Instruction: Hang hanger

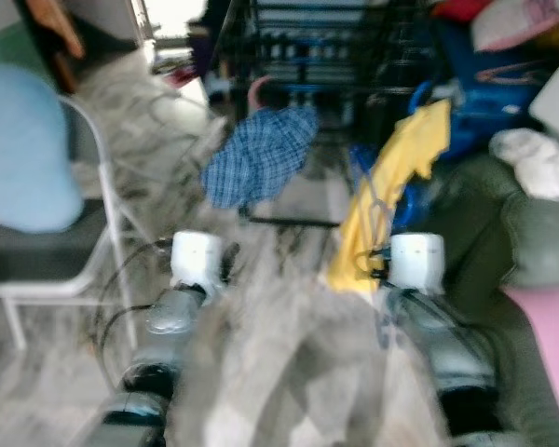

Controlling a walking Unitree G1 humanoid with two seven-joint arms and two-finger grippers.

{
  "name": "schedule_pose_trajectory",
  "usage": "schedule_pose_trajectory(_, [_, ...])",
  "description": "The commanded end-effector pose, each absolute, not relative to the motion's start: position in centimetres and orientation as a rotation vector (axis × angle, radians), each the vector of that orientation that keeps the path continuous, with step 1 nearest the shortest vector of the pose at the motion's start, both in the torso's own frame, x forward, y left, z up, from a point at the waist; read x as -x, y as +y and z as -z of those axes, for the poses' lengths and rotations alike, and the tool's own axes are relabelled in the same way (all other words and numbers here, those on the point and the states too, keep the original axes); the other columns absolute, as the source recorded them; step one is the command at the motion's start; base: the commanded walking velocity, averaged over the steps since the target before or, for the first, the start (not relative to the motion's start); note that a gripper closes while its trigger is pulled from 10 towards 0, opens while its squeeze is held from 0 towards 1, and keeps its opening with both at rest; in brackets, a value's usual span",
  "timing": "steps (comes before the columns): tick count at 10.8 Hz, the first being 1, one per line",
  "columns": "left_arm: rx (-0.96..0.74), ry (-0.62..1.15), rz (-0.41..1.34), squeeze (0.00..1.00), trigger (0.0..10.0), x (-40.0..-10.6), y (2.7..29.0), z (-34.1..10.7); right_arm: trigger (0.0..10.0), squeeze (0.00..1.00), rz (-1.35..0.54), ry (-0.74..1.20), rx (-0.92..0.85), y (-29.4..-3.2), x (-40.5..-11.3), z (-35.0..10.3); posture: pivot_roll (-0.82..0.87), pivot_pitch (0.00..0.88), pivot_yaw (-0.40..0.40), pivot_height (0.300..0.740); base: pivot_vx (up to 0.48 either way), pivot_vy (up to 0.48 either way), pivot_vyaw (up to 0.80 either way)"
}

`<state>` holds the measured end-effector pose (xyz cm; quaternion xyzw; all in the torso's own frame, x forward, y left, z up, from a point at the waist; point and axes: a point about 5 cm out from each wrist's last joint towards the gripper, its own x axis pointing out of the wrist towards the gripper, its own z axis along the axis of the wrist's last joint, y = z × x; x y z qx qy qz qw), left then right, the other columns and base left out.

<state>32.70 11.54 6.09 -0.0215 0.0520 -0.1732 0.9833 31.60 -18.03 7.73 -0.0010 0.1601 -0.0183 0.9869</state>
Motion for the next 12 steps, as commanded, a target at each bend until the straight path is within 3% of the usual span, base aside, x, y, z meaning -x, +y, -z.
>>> schedule_pose_trajectory(1, [0.011, 0.108, 0.306, 0.0, 10.0, -32.92, 13.23, -6.22, 10.0, 0.0, 0.001, 0.299, -0.012, -16.71, -31.96, -8.3, -0.13, 0.055, 0.028, 0.74, 0.454, 0.0, 0.0])
schedule_pose_trajectory(4, [-0.002, 0.115, 0.295, 0.0, 10.0, -32.96, 13.48, -6.16, 10.0, 0.0, -0.014, 0.318, -0.007, -16.42, -31.75, -7.89, -0.13, 0.056, 0.029, 0.74, 0.429, 0.0, 0.0])
schedule_pose_trajectory(11, [0.018, 0.114, 0.307, 0.0, 10.0, -32.77, 13.21, -6.01, 10.0, 0.0, -0.022, 0.328, -0.012, -16.0, -31.69, -7.76, -0.13, 0.065, 0.027, 0.74, 0.41, 0.247, 0.0])
schedule_pose_trajectory(12, [0.012, 0.125, 0.306, 0.0, 10.0, -32.75, 13.18, -5.88, 10.0, 0.0, -0.024, 0.329, -0.012, -15.95, -31.71, -7.77, -0.13, 0.065, 0.026, 0.74, 0.0, 0.0, 0.0])
